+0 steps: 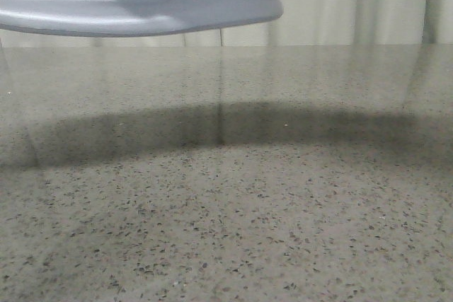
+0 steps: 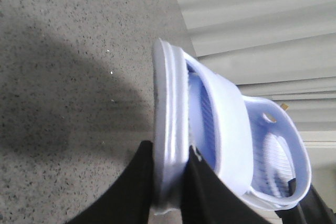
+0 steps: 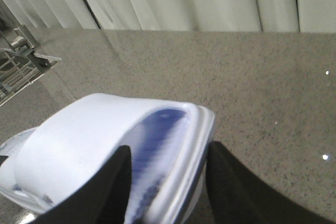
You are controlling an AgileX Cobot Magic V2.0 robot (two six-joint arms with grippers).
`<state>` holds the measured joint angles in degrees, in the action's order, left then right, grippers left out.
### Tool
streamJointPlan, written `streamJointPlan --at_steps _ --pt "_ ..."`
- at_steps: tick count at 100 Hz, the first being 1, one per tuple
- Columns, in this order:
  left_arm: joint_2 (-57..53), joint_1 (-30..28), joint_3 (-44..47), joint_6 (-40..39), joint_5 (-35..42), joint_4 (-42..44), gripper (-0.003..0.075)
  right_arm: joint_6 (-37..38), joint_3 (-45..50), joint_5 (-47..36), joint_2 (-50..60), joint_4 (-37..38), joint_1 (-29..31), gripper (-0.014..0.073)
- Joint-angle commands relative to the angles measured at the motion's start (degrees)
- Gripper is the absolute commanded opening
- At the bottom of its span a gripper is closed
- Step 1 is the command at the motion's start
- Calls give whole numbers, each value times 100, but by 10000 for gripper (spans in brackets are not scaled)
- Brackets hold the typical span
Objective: Insert blue slippers together front up
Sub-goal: 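Open the right gripper, leaving the slipper nested on the left-held one, then lower the nested slippers onto the table with the left gripper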
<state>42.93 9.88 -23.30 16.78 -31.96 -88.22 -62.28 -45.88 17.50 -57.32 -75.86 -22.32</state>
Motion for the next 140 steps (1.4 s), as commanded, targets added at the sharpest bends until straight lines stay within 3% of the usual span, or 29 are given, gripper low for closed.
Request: streamJointPlan --at_steps 1,41,108,123,140 --pt "47 47 -218 -23 -215 -212 16 -122 -181 -442 395 92 -12 271" --pt "51 47 -218 -23 -205 -156 16 -122 -170 -1350 1342 465 -12 271" --pt "122 47 -218 30 -87 -141 16 -122 -170 -1268 1423 465 -12 271" --pt "507 47 -244 213 -201 -230 16 -122 -170 -1244 1423 465 -12 271" --pt "944 47 -246 1122 -310 -887 16 -122 -170 -1203 1423 465 -12 271"
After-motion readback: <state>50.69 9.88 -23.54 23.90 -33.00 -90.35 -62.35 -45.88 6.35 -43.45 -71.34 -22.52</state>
